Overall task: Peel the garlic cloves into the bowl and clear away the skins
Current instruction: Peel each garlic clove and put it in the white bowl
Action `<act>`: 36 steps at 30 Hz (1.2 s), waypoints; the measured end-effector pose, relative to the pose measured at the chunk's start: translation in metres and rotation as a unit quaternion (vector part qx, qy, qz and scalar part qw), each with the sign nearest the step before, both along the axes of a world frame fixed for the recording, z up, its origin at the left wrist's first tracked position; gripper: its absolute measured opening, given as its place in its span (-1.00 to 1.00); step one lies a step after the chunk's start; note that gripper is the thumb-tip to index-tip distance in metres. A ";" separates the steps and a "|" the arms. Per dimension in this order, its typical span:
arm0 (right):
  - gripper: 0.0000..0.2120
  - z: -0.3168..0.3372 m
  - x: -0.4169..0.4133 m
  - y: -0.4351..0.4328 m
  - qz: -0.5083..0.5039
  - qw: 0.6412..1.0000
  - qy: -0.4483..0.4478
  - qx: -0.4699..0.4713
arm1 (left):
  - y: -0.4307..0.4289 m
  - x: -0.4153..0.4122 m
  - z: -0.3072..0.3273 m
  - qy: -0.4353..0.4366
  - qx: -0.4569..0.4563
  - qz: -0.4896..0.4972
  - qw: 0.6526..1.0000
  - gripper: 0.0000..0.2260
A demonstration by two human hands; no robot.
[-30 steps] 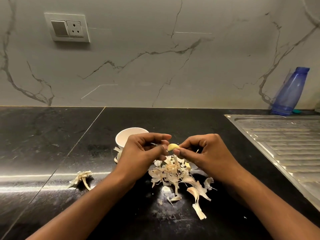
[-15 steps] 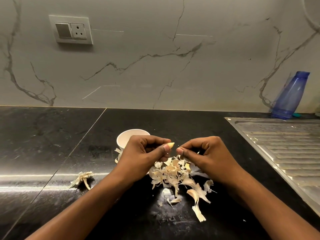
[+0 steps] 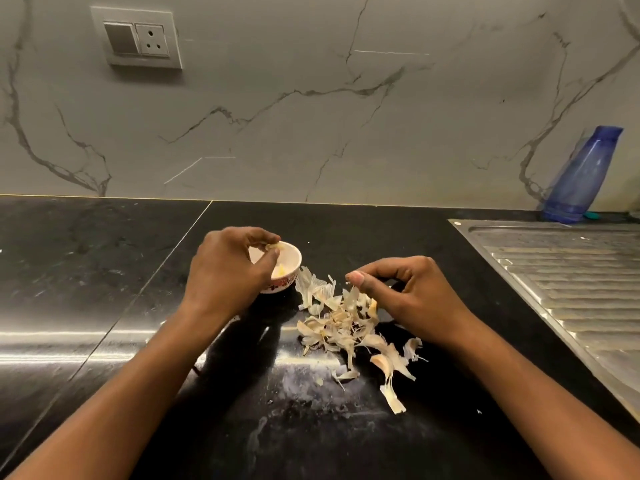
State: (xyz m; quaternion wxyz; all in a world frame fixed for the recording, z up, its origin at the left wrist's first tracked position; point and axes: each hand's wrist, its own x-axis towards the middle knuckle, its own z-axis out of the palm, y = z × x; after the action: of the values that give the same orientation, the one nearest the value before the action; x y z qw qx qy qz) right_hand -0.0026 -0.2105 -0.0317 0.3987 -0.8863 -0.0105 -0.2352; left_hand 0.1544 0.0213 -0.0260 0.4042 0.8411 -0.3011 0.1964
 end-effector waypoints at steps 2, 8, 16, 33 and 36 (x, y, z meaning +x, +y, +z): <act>-0.89 0.001 0.000 -0.001 0.003 1.000 0.002 0.000 | 0.003 0.004 -0.001 0.011 0.023 0.015 1.000 -0.79; -0.93 -0.005 -0.001 0.002 0.031 0.999 0.021 0.007 | 0.002 0.007 -0.003 0.057 0.073 0.018 0.996 -0.82; -0.90 0.000 -0.003 0.001 0.039 0.999 0.012 0.030 | 0.002 0.005 0.000 0.068 0.078 0.013 0.995 -0.79; -0.93 0.008 -0.006 -0.030 -0.020 0.994 0.089 -0.056 | -0.024 -0.046 -0.011 -0.105 0.269 -0.314 0.905 -0.65; -0.82 0.008 -0.007 -0.035 -0.009 0.986 0.131 -0.099 | -0.021 -0.043 -0.009 -0.108 0.263 -0.312 0.906 -0.71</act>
State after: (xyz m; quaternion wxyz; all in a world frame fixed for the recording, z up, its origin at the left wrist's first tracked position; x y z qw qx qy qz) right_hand -0.0092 -0.2453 -0.0237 0.3043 -0.9448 0.0269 -0.1185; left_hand 0.1118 0.0000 -0.0347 0.1735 0.7536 -0.6308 0.0634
